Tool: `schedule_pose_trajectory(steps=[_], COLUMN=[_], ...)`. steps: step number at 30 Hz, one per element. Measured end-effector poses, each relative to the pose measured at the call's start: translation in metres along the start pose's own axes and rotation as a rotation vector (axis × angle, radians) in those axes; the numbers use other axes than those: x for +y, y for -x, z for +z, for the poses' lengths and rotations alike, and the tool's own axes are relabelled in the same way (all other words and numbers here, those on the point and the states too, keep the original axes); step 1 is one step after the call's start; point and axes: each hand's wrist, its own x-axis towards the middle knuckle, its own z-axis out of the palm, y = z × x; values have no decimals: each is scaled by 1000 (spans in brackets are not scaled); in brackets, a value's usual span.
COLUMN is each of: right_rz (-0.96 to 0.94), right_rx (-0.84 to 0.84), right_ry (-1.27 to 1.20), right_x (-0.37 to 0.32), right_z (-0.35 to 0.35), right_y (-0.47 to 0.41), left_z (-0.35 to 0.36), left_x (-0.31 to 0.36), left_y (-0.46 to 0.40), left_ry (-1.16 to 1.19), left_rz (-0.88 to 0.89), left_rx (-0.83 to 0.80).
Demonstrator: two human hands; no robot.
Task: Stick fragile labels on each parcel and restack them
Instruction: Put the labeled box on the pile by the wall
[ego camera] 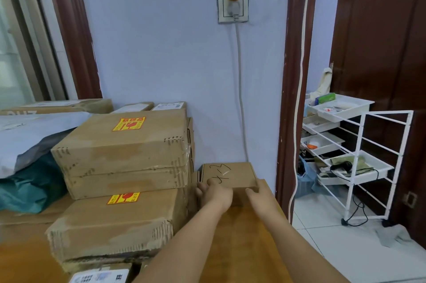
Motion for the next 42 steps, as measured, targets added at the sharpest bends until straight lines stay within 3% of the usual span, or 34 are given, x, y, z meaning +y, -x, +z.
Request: schedule_pose_trajectory(steps=[12,19,24,33,42], right_rz=[-137,-145,-145,-108,46], right_rx=[202,369,477,579,533], right_ry=[-175,-201,-265,-377,-543], right_x=[23,31,30,29,23], right_z=[11,15,13,8,-7], right_y=[18,30,37,44,66], left_z=[4,-1,0,-1,-13], left_x=[-6,-4,-4,2,14], left_y=[-3,1,-1,14,42], left_ry=[-23,20,45,-45,380], left_rz=[29,-28,-105,-80,65], left_rx=[31,123,127,68,-63])
